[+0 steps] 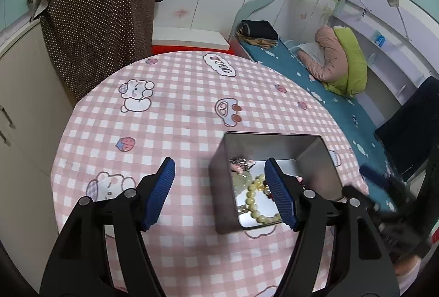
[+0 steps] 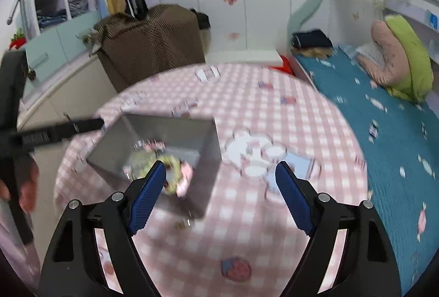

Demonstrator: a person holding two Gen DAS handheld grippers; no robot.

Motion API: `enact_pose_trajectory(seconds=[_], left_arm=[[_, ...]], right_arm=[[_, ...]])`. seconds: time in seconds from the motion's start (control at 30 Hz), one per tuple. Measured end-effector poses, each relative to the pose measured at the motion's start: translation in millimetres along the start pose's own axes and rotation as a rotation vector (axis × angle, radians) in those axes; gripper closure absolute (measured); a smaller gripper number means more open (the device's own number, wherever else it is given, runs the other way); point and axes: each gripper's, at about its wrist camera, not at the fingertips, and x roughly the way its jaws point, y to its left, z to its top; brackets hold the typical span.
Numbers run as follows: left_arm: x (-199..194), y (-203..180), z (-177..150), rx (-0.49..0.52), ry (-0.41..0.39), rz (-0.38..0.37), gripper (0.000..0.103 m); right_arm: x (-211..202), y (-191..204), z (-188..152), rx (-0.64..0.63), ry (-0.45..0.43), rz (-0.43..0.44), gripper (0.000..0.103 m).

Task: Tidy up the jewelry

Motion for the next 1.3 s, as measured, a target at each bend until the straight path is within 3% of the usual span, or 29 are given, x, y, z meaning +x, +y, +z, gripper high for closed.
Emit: enact_pose_trajectory(seconds=[0.2,0.3,0.37,0.43,0.53,0.63,0.73,0.77,0.83,1.03,1.2,1.3], left_arm=[[12,2,-2,-0.002,0.048,0.022,0.034],[18,3,-5,-0.002,0.068,0.027,0.034],[21,1,-6,0.001,0.077,0.038,0.034],[25,1,-8,0.001,0.083,0.055,0.035],[32,0,-10,0.010,0.107,0.078,0.043],[38,0,-11,0.007,0.127,0.095,0.054],[41,-2,-12,0.008,0.149,0.033,0.077],[41,-5,-11,0.019,0.154,0.021,0.086],[41,-13,-11,0.049,0.150,0.053,0.090],[42,-12,-11,0.027,0.153,0.051,0.091],[42,-14,-11,0.029,0.154,0.067,0.091],[42,-14,-11,0.021,0.155,0.070,0.092]], right_arm=[[1,13,-25,-0.007,0.041,0.013,0.034],[12,22,-35,-0.037,0.078,-0.002,0.044],[20,26,-38,-0.047,0.101,0.012,0.056],[28,32,-42,-0.067,0.113,0.010,0.060],[33,41,-45,-0.137,0.102,-0.041,0.065],[30,39,-46,-0.148,0.099,-0.036,0.086],[26,31,-47,-0.130,0.100,-0.015,0.091],[26,31,-48,-0.130,0.101,-0.014,0.092],[23,28,-49,-0.125,0.102,-0.020,0.092],[11,4,-42,-0.067,0.072,-0.048,0.092],[-13,-7,-12,-0.043,-0.026,-0.107,0.092],[-27,-5,10,-0.051,-0.088,-0.078,0.092]])
